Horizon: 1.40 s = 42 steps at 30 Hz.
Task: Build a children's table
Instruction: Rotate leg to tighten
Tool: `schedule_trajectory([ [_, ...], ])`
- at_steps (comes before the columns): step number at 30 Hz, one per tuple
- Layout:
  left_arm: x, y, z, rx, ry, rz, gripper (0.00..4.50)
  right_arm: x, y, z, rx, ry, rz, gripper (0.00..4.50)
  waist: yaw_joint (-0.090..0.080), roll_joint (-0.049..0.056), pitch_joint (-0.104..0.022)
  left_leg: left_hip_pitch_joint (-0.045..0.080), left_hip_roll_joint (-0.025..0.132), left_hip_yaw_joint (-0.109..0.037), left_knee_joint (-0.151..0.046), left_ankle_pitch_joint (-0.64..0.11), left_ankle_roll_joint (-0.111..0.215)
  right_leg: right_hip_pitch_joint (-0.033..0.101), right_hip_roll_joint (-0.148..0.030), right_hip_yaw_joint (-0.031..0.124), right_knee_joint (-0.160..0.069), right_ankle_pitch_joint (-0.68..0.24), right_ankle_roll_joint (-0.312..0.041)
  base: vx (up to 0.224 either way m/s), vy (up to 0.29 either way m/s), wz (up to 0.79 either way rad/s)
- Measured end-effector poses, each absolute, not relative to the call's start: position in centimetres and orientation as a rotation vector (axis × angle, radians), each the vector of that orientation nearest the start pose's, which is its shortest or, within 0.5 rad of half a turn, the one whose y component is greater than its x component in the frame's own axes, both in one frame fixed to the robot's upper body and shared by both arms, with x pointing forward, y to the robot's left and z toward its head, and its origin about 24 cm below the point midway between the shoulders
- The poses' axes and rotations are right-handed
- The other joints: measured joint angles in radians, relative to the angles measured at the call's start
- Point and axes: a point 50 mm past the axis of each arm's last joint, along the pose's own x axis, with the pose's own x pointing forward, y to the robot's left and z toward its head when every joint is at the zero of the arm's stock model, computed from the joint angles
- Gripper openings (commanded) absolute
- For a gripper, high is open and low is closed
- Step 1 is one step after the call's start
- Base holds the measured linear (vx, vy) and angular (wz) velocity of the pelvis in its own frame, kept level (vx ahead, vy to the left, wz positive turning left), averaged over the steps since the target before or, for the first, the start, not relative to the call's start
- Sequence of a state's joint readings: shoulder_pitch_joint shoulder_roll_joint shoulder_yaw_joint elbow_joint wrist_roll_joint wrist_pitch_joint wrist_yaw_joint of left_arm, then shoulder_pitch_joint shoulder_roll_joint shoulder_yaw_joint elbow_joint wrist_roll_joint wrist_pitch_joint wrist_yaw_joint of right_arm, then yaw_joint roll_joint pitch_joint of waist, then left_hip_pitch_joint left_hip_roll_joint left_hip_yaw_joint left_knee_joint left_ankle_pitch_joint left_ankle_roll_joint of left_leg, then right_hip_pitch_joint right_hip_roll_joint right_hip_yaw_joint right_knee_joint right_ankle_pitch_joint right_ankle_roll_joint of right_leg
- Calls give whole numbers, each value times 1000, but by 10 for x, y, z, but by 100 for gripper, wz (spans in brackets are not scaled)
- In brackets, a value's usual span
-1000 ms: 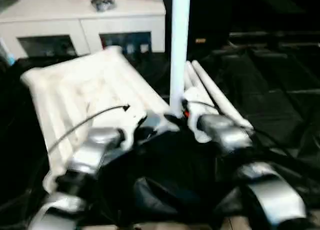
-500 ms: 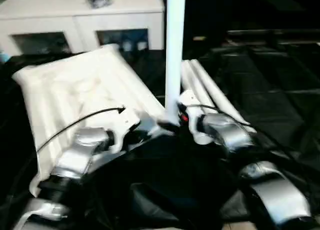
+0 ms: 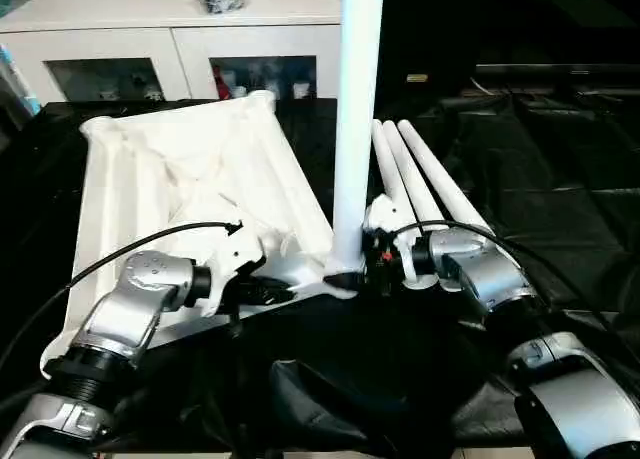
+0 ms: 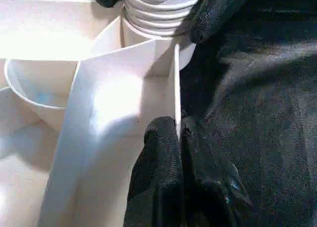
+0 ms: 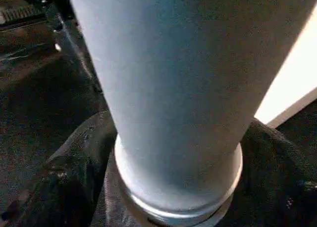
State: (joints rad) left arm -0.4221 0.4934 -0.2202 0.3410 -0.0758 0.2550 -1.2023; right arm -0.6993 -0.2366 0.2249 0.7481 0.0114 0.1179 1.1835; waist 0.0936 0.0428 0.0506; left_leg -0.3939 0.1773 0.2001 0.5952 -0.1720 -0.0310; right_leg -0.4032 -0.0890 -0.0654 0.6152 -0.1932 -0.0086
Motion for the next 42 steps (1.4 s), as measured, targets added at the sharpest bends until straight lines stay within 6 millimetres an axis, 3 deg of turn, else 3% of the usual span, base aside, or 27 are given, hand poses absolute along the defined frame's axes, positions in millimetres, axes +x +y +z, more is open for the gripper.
schedule_trajectory([
  [5,292,166,52,299,483,-1239,0,331,-99,55,-231,403,1320,313,0,0,0,0,0,0,0,0,0,0,0,0,0,0,0,0,0,0],
  [10,297,160,47,253,474,-1141,0,337,-94,47,-196,378,1160,283,-7,0,0,4,0,0,0,0,0,2,0,0,1,0,0,0,0,0],
  [14,307,141,42,171,485,-953,0,353,-76,41,-78,377,828,274,-35,-1,-1,11,-1,0,-1,0,-1,5,-1,1,2,0,0,0,0,0],
  [18,314,118,43,154,471,-846,0,361,-75,41,-77,382,656,274,-34,0,-1,11,-3,0,-2,0,-1,6,-2,1,1,-3,5,0,0,0],
  [20,315,115,42,160,467,-833,0,362,-75,41,-80,380,637,330,-31,0,-1,11,-3,0,-2,0,-1,7,-2,1,0,-3,5,0,0,0],
  [26,317,116,43,173,460,-789,0,361,-71,39,-90,372,630,387,-35,-3,-1,10,-3,0,-2,0,-1,6,-2,1,0,-3,6,0,0,0],
  [31,320,110,45,186,452,-770,0,363,-73,41,-78,352,602,387,-33,-4,-1,8,-3,0,-2,0,-1,5,-2,1,-1,-2,6,0,0,0],
  [38,338,105,50,198,444,-637,0,361,-88,58,-84,279,643,387,-32,-7,1,4,-3,0,-2,0,0,3,-2,1,-3,3,2,0,0,0],
  [42,348,100,53,190,440,-569,0,355,-86,56,-107,274,659,387,-32,-7,1,0,-2,-1,-2,0,0,0,-2,0,-4,2,4,0,0,0],
])
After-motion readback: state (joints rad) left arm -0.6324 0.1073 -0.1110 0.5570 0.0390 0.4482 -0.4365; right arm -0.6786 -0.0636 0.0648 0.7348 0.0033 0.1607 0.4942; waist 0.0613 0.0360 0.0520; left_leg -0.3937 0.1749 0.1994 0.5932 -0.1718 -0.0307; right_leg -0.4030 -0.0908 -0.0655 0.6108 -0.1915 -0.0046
